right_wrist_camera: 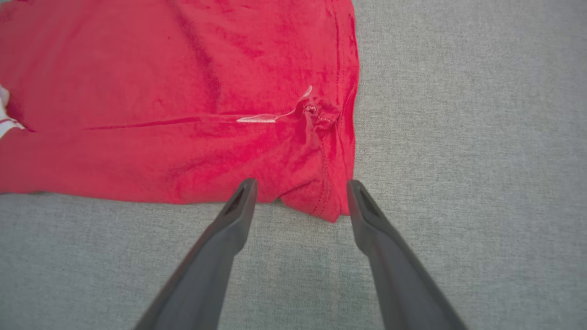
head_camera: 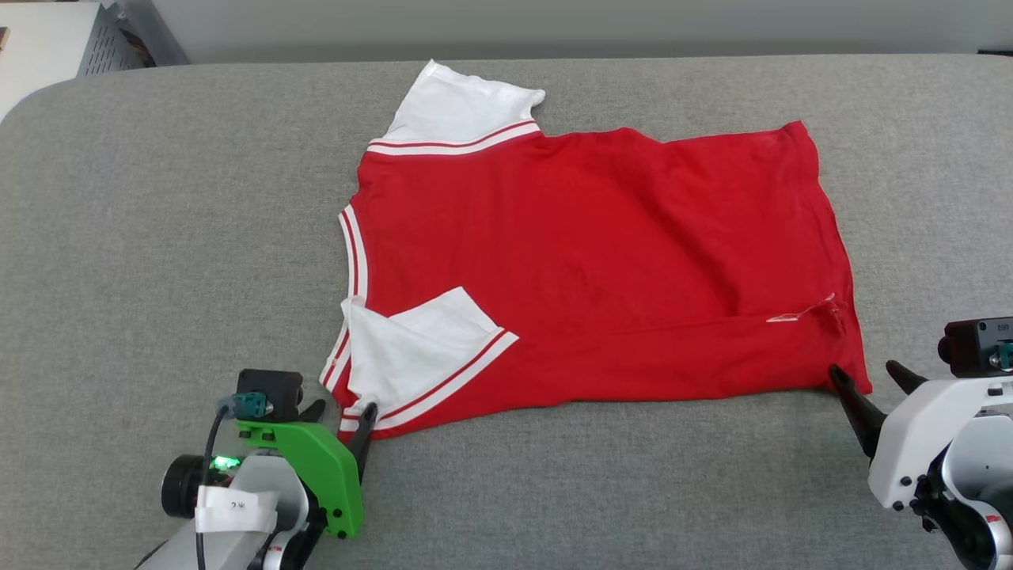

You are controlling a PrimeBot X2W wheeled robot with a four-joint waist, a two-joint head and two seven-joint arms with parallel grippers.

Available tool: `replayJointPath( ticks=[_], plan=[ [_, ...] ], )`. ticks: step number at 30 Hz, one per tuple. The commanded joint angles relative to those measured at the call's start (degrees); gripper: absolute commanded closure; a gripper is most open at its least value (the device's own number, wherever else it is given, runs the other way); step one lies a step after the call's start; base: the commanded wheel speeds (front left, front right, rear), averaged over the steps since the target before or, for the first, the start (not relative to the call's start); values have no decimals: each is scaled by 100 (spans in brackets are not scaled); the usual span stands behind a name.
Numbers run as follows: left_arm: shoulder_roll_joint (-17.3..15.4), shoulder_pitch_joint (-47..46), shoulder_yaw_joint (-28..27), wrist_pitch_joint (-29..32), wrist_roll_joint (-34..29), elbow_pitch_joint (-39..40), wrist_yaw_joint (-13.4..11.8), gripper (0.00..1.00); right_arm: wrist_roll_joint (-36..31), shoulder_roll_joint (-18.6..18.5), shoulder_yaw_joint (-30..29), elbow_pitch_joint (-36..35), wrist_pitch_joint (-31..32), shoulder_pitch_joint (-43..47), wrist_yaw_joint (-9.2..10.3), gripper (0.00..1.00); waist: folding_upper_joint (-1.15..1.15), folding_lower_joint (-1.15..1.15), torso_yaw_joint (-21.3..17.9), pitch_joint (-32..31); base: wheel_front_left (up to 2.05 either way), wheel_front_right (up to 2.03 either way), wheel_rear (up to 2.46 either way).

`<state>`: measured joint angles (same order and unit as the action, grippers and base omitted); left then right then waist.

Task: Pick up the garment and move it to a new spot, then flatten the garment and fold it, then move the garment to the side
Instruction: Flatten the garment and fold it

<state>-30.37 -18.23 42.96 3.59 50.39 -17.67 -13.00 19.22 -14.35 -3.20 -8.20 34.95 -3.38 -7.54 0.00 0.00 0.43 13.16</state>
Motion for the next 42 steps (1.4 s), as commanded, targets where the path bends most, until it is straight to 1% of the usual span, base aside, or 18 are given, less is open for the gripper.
replayJointPath(
  ticks=[1,2,3,4,5,7,11,15,20,27,34,38,39,40,41,42],
  plan=[
    [83,1,77,92,23,-164,50,0,-56,37,7,-17,-46,-41,5,0,0,0,-23,38,0,0,0],
    [112,-1,99,143,62,-228,99,0,-65,33,6,-7,-48,-46,5,0,0,0,-24,45,0,0,0],
    [128,-4,125,188,83,-276,140,45,-80,24,5,4,-50,-49,5,0,0,0,-23,45,0,0,0],
    [141,-12,151,226,98,-333,183,88,-100,13,1,22,-53,-53,5,0,0,0,-20,39,0,0,0],
    [160,-11,170,250,120,-383,226,100,-120,6,-2,46,-55,-54,5,0,0,0,-11,17,0,0,0],
    [199,2,191,246,158,-446,307,100,-146,-4,-10,91,-50,-38,5,0,0,0,12,-47,0,0,0],
    [259,30,139,46,203,-465,399,100,-225,-90,-29,176,-5,-22,5,0,0,0,82,-205,0,0,0],
    [254,27,31,-212,214,-233,428,100,-319,-202,-42,353,98,-84,5,0,0,0,178,-300,0,0,0],
    [141,-20,-43,-356,124,271,346,100,-463,-202,-94,636,237,-310,5,0,0,0,313,-244,0,0,0],
    [5,-104,-60,-385,-31,858,197,100,-785,-125,-209,1277,401,-660,5,0,0,0,495,-48,0,0,0],
    [-44,-136,-49,-422,-117,1099,133,100,-1080,15,-344,1756,384,-826,5,0,0,0,597,134,0,0,0],
    [-71,-155,-29,-404,-140,1136,128,100,-1015,131,-321,1981,525,-808,5,0,0,0,619,200,0,0,0],
    [-79,-159,-24,-396,-146,1138,123,100,-941,175,-322,2040,577,-802,5,4,0,0,620,209,0,0,0],
    [-85,-160,-22,-391,-147,1140,121,100,-872,213,-334,2083,612,-802,5,60,0,0,619,213,0,0,0],
    [-91,-161,-18,-380,-145,1134,119,100,-796,244,-327,2127,647,-801,5,100,0,0,614,215,0,0,0],
    [-94,-160,-12,-366,-141,1124,119,100,-755,246,-313,2156,669,-796,5,100,0,0,611,213,0,0,0]
  ],
)
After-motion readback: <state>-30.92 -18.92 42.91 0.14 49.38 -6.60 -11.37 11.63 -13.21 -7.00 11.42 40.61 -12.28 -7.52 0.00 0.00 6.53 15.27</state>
